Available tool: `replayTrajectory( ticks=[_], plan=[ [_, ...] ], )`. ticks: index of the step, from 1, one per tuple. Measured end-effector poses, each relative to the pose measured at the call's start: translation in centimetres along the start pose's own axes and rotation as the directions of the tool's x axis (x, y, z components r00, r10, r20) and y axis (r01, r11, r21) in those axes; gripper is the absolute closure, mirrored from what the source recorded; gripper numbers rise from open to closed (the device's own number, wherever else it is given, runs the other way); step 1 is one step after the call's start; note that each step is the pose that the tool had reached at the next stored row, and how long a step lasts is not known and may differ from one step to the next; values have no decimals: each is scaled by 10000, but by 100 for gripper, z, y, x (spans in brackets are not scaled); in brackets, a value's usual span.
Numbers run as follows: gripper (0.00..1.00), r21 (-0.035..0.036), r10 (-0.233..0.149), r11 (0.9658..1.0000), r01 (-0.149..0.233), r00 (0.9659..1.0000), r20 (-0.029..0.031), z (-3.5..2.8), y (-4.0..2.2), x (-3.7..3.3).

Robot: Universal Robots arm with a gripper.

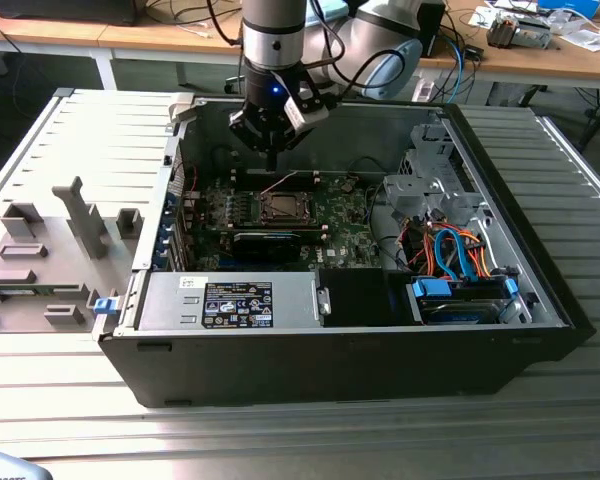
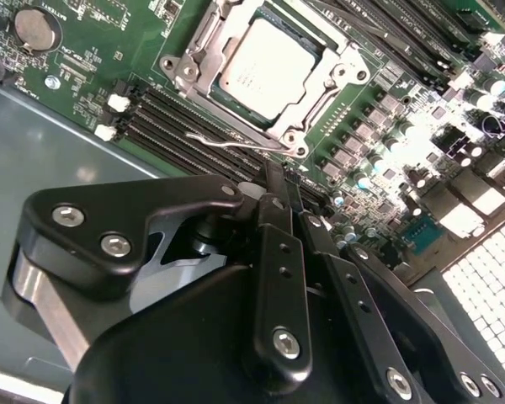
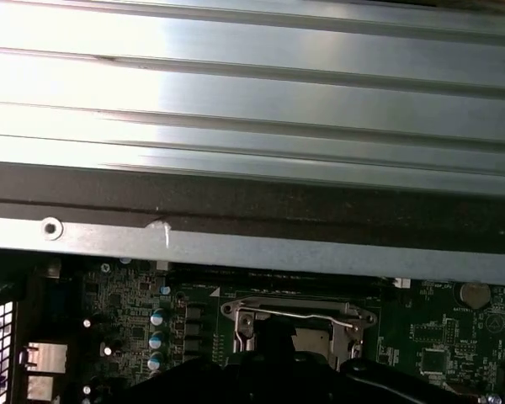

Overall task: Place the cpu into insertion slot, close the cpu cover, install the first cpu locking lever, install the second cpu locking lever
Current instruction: 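Install the first cpu locking lever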

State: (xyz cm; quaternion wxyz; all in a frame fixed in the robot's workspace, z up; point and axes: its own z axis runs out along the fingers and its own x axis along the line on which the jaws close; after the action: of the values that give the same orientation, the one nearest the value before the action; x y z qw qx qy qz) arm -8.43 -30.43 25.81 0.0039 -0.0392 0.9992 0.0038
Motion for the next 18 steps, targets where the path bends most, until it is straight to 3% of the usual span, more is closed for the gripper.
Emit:
replayTrajectory(
  ticks=[18],
  plan=[
    [89, 0, 0, 10000, 0, 10000, 1, 2, -8, -98]
  ],
)
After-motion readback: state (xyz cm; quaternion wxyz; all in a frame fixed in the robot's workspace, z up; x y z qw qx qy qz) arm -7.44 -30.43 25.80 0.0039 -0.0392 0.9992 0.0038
